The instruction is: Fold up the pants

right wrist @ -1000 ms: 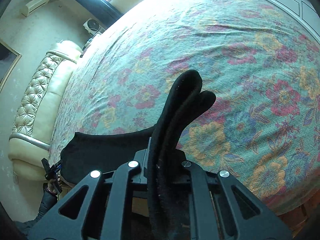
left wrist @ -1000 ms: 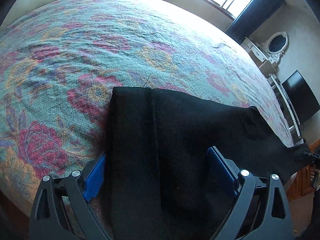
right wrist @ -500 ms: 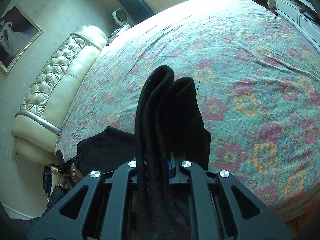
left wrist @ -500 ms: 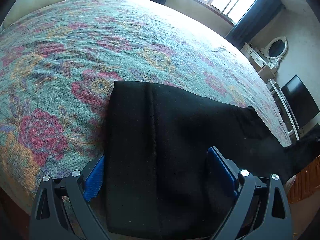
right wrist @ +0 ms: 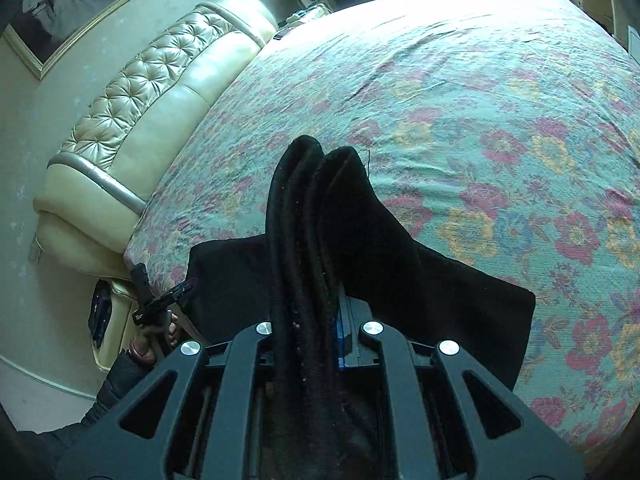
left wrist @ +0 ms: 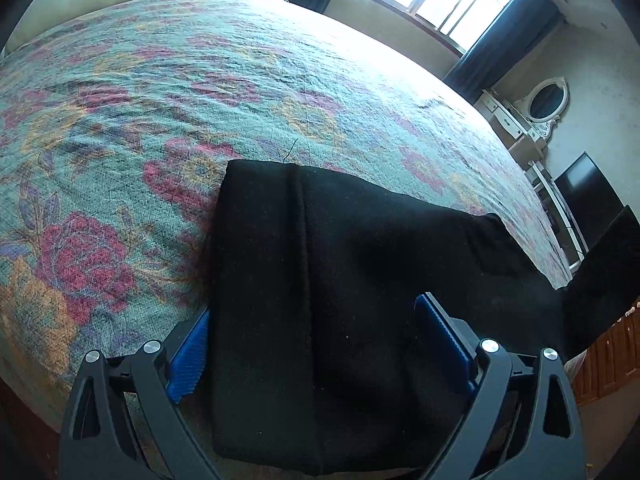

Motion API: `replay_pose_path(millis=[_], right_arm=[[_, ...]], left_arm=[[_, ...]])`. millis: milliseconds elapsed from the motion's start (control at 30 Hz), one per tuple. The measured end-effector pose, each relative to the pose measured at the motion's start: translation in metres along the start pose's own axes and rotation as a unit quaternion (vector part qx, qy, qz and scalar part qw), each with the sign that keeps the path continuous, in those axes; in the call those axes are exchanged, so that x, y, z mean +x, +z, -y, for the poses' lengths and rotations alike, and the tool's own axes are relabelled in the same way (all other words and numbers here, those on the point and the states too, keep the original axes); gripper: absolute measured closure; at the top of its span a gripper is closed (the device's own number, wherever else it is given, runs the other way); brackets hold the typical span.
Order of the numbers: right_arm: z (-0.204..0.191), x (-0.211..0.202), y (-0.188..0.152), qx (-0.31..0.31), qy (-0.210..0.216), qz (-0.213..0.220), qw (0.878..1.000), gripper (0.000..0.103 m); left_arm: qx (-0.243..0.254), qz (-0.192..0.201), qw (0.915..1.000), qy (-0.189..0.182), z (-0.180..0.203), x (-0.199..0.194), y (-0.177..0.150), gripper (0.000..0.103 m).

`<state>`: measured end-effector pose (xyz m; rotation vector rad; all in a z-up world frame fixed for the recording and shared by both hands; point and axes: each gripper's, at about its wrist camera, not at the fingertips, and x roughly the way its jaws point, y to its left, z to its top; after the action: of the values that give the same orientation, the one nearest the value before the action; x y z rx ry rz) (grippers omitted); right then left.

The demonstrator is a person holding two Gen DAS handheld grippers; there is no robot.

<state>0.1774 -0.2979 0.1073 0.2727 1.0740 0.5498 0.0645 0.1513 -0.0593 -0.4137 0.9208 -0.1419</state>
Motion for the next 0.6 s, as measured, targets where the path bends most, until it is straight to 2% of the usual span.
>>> replay_pose_path(millis=[300,533,567,600], right_arm=[[-0.026,0.098,-0.013,-0.024,-0.061,-0.074,0.995,0.092],[-0.032,0.159,-0.026,-0.013,-0.076,-0.105,0.992,0.092],[-0.031,0.164,-0.027,-0.011,-0.075,-0.105,0.992,0.09],[-0.032,0.17,-0.03,-0.007,-0.071,-0.105,0.992,0.083]], left_arm=[[-0.008,0.004,0.9999,-0.008,-0.002,0.001,-0.003,0.01],[-0.01,0.008,0.9998,-0.014,-0.003,0.0,-0.005,0.01],[-0.01,0.009,0.9998,-0.014,-0.004,0.001,-0.006,0.01],[-0.01,0.009,0.9998,-0.015,-0.004,0.001,-0.006,0.01]])
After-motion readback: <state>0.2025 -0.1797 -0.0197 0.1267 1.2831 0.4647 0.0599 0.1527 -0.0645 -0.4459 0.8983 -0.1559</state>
